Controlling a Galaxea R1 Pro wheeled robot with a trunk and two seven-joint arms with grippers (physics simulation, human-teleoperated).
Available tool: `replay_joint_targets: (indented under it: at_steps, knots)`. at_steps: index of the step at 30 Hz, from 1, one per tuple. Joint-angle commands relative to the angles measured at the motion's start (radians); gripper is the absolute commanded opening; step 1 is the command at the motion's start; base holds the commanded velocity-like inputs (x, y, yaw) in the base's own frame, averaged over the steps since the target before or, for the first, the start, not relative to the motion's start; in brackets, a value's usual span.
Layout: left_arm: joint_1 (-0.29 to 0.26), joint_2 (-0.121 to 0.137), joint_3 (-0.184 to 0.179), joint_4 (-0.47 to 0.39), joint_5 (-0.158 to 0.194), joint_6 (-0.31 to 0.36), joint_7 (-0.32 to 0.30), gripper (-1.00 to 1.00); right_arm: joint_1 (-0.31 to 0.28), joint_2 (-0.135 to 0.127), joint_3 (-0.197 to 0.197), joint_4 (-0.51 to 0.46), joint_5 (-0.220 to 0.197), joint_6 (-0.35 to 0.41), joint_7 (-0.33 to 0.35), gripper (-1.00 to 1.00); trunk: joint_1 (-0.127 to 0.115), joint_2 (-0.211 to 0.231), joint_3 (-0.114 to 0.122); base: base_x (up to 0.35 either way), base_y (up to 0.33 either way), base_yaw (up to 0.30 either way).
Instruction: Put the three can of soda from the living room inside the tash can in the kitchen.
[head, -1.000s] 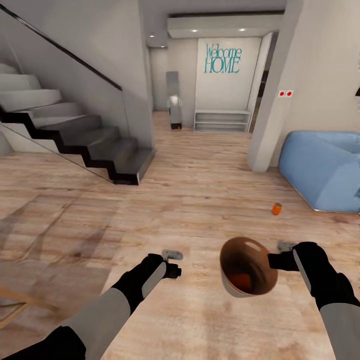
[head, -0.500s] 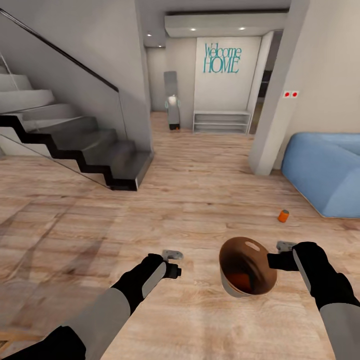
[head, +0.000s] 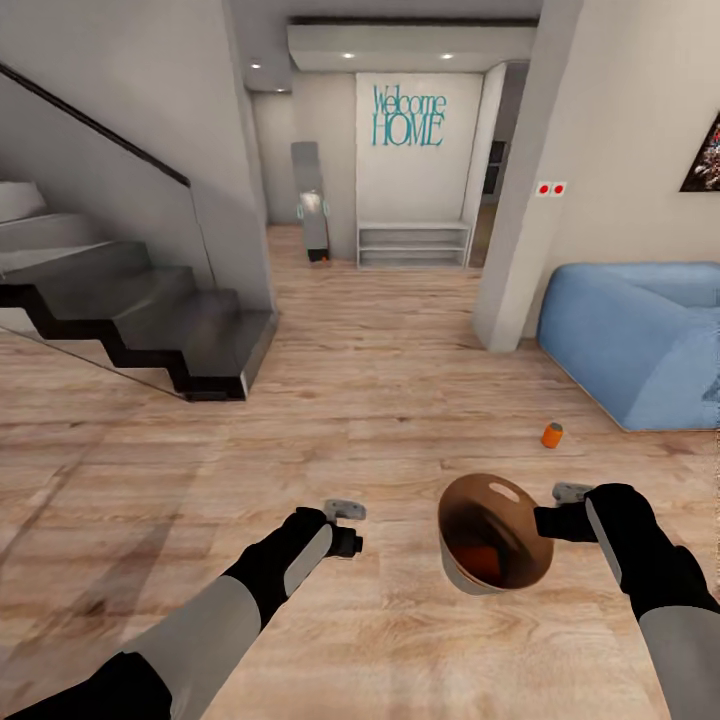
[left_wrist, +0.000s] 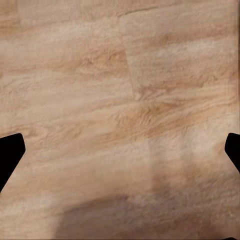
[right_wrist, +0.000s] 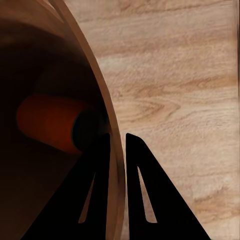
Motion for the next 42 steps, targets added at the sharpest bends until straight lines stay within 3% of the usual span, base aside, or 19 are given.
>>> replay_joint_targets:
  at_steps: [1,26,42]
  knots:
    - [0.0,0.0,0.0,0.0,0.0,0.0,0.0,1.0,0.0,0.0,0.0,0.0,-0.02,0.002,0.005,-1.0,0.0,0.0,0.0,0.347,0.131,-0.256]
    - [0.0,0.0,0.0,0.0,0.0,0.0,-0.001,1.0,0.0,0.0,0.0,0.0,-0.02,0.002,0.005,-1.0,0.0,0.0,0.0,0.347,0.14,-0.256]
    - [0.0,0.0,0.0,0.0,-0.002,-0.011,-0.001,1.0,0.0,0.002,0.001,0.0,-0.02,0.002,0.005,-1.0,0.0,0.0,0.0,0.347,0.147,-0.05]
